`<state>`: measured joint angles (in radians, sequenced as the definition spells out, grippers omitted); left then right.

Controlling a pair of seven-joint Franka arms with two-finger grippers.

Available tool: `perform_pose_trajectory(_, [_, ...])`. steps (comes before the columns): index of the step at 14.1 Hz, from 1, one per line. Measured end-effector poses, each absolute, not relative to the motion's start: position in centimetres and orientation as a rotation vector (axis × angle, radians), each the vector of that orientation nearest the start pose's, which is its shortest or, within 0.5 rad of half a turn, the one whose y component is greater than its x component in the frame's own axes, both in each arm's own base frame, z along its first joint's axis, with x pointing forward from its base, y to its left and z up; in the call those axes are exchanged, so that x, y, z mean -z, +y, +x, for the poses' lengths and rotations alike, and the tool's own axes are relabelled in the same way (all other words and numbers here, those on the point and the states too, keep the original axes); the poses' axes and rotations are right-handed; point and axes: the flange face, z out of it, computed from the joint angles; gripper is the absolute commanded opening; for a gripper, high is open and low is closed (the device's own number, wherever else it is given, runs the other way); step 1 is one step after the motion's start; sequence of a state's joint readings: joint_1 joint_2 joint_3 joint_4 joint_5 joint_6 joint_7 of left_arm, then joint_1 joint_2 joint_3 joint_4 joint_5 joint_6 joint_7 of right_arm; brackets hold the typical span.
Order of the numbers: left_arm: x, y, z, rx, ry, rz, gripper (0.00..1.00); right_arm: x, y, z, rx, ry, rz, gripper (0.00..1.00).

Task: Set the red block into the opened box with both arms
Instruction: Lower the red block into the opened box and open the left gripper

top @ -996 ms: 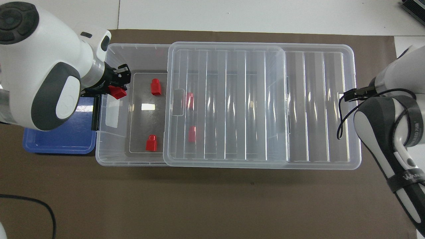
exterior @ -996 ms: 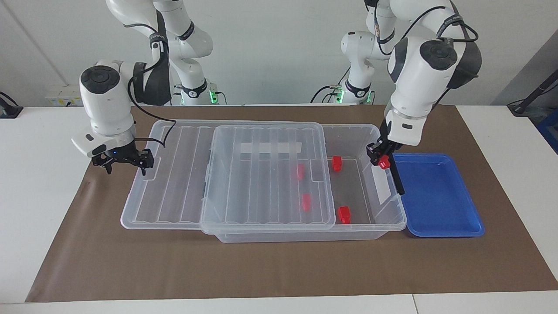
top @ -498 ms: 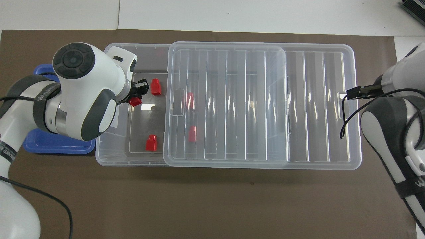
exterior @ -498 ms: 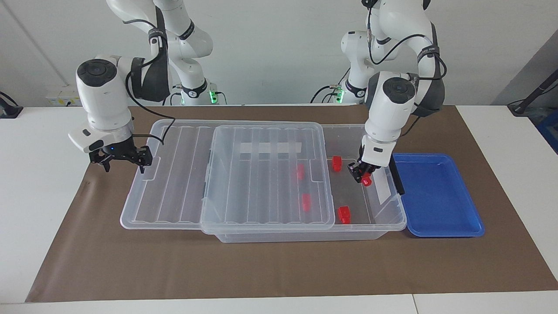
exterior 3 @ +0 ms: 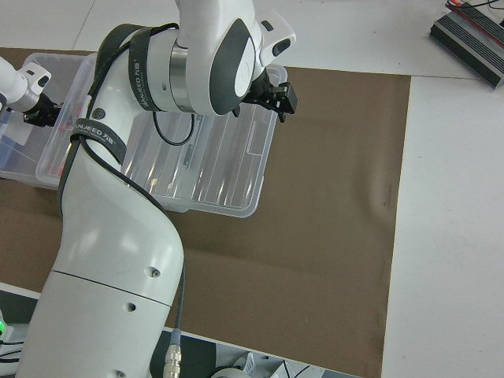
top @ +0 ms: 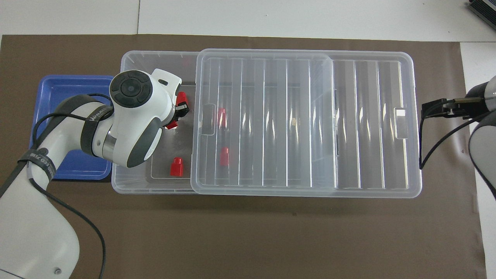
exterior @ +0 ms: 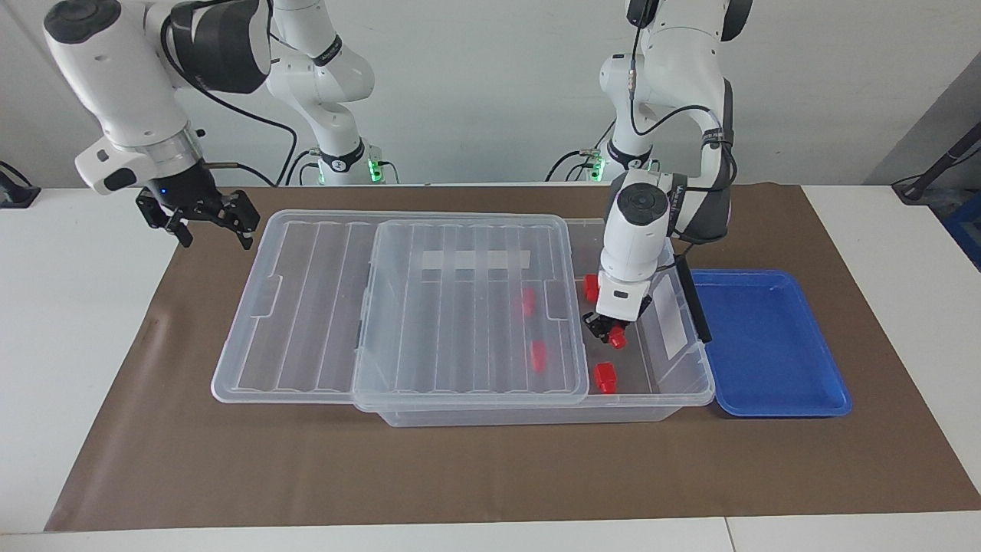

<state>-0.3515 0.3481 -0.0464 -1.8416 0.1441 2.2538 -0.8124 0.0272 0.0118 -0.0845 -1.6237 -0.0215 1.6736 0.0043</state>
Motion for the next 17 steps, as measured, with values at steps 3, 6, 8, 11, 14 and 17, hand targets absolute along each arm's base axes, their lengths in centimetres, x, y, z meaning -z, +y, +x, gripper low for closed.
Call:
perform_pose_trajectory(3, [-32.6,-23.8,58.7,0.188,-0.51,-3.061,0.0,-61.9,-3.1,55.8,0.036,0.106,-3.151,1.0])
perform_pose_trajectory(6, [-31.5,-23.5,58.4,0.198,-0.505,-3.065,0.0,-61.8,-2.7,55.8,0.034,0.108,-3.147,1.0])
perform_pose_trajectory(8, [-31.1,-23.5,58.3,0.202,-0.483,-3.055,0.86,-61.7,-2.6,55.8,0.039,0.106,-3.147,1.0])
perform_pose_trajectory(11, [-31.0,-23.5,58.3,0.208,-0.478,-3.054,0.96,-61.7,-2.6,55.8,0.038,0.106,-3.147,1.0])
perform_pose_trajectory(14, [-31.0,-23.4,58.3,0.209,-0.483,-3.054,1.0,-61.7,-2.6,55.8,0.037,0.106,-3.147,1.0])
perform_pose_trajectory(17, [-31.0,-23.4,58.3,0.204,-0.545,-3.043,1.0,-61.6,-2.6,55.8,0.038,0.106,-3.147,1.0])
